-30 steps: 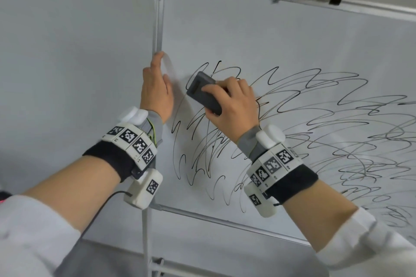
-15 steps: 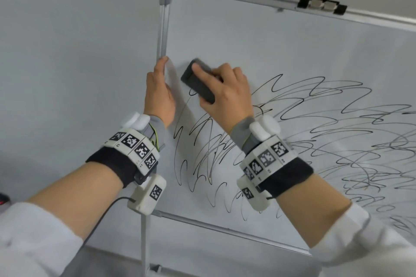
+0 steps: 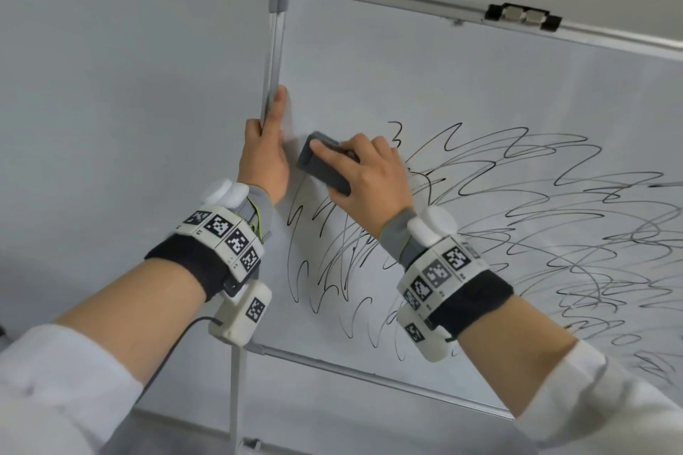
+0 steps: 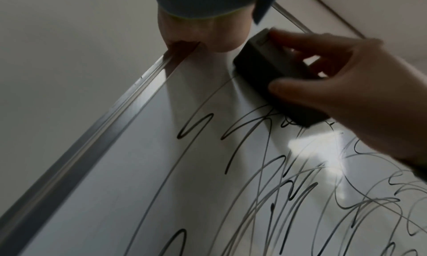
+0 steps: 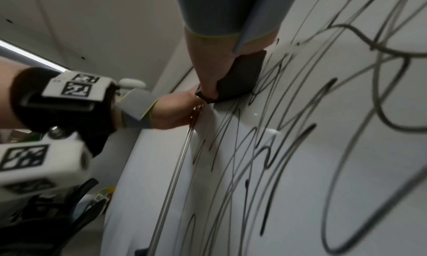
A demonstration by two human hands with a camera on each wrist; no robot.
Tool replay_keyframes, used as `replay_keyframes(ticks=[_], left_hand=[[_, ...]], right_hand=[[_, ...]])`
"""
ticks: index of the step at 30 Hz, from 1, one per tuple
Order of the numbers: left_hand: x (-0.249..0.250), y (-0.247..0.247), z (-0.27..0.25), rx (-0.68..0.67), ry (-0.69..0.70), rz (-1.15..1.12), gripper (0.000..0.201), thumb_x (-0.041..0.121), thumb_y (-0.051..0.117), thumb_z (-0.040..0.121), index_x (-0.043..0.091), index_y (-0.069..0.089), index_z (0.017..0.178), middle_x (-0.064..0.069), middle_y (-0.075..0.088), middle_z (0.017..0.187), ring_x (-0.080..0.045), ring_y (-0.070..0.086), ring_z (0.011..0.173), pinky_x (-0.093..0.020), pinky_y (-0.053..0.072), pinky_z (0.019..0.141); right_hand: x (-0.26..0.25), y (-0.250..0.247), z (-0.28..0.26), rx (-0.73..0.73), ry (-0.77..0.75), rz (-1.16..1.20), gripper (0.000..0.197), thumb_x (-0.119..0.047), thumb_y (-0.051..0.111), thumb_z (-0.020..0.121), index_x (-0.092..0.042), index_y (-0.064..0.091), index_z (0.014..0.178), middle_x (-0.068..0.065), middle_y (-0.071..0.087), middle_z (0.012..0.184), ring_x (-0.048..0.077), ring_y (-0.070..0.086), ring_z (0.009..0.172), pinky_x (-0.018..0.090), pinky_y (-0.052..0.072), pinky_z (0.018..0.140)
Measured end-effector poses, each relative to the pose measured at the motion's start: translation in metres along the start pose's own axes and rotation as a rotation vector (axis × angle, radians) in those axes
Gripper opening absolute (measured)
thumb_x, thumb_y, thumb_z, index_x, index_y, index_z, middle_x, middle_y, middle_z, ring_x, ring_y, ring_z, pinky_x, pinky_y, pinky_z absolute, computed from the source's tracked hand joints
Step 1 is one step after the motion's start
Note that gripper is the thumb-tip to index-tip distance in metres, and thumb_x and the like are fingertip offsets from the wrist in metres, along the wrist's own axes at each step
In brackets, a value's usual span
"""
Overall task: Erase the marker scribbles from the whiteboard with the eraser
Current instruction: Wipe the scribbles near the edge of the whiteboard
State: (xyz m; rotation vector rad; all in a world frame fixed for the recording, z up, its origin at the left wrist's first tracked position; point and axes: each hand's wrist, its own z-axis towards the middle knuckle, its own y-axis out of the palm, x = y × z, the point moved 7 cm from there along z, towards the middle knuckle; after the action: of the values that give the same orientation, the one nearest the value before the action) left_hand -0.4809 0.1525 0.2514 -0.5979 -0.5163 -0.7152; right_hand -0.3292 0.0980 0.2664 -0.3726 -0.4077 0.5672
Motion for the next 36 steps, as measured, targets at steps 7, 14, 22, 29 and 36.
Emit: replay_keyframes(ticks=[7, 14, 22, 29, 36], left_hand=[[0.004, 0.011, 0.009, -0.035, 0.007, 0.028, 0.060, 0.009, 0.031, 0.098, 0.039, 0.009, 0.145, -0.014, 0.040, 0.111, -0.020, 0.041, 0.079, -0.028, 0.035, 0.089], [0.005, 0.015, 0.021, -0.071, 0.036, 0.131, 0.057, 0.015, 0.035, 0.099, 0.037, 0.011, 0.145, -0.018, 0.039, 0.114, -0.028, 0.048, 0.074, -0.040, 0.045, 0.083], [0.007, 0.038, 0.037, -0.141, 0.056, 0.261, 0.054, 0.031, 0.032, 0.099, 0.048, 0.003, 0.142, -0.008, 0.025, 0.099, -0.027, 0.042, 0.070, -0.038, 0.044, 0.083], [0.007, 0.054, 0.046, -0.151, 0.058, 0.271, 0.053, 0.032, 0.031, 0.099, 0.046, 0.003, 0.142, -0.008, 0.024, 0.099, -0.028, 0.042, 0.072, -0.040, 0.045, 0.084], [0.002, 0.067, 0.057, -0.173, 0.029, 0.295, 0.052, 0.034, 0.030, 0.099, 0.048, 0.003, 0.142, -0.011, 0.028, 0.102, -0.029, 0.043, 0.072, -0.041, 0.045, 0.084]], right_hand=[[0.026, -0.009, 0.022, 0.047, 0.088, -0.030, 0.060, -0.017, 0.075, 0.064, -0.021, 0.061, 0.122, 0.010, 0.060, 0.094, 0.032, 0.051, 0.075, 0.037, 0.043, 0.063], [0.029, 0.007, 0.003, -0.025, 0.066, -0.053, 0.061, -0.018, 0.076, 0.065, -0.022, 0.060, 0.124, 0.009, 0.060, 0.096, 0.031, 0.052, 0.076, 0.039, 0.045, 0.064], [0.063, -0.001, 0.009, 0.015, 0.177, -0.089, 0.060, -0.018, 0.074, 0.068, -0.022, 0.058, 0.125, 0.011, 0.058, 0.098, 0.032, 0.051, 0.081, 0.040, 0.043, 0.069], [0.096, -0.013, 0.017, 0.080, 0.277, -0.087, 0.060, -0.019, 0.072, 0.071, -0.022, 0.054, 0.128, 0.011, 0.057, 0.101, 0.031, 0.050, 0.083, 0.036, 0.038, 0.071], [0.092, 0.016, -0.010, -0.066, 0.177, -0.094, 0.063, -0.017, 0.076, 0.066, -0.021, 0.057, 0.126, 0.011, 0.057, 0.099, 0.033, 0.050, 0.081, 0.043, 0.045, 0.067]])
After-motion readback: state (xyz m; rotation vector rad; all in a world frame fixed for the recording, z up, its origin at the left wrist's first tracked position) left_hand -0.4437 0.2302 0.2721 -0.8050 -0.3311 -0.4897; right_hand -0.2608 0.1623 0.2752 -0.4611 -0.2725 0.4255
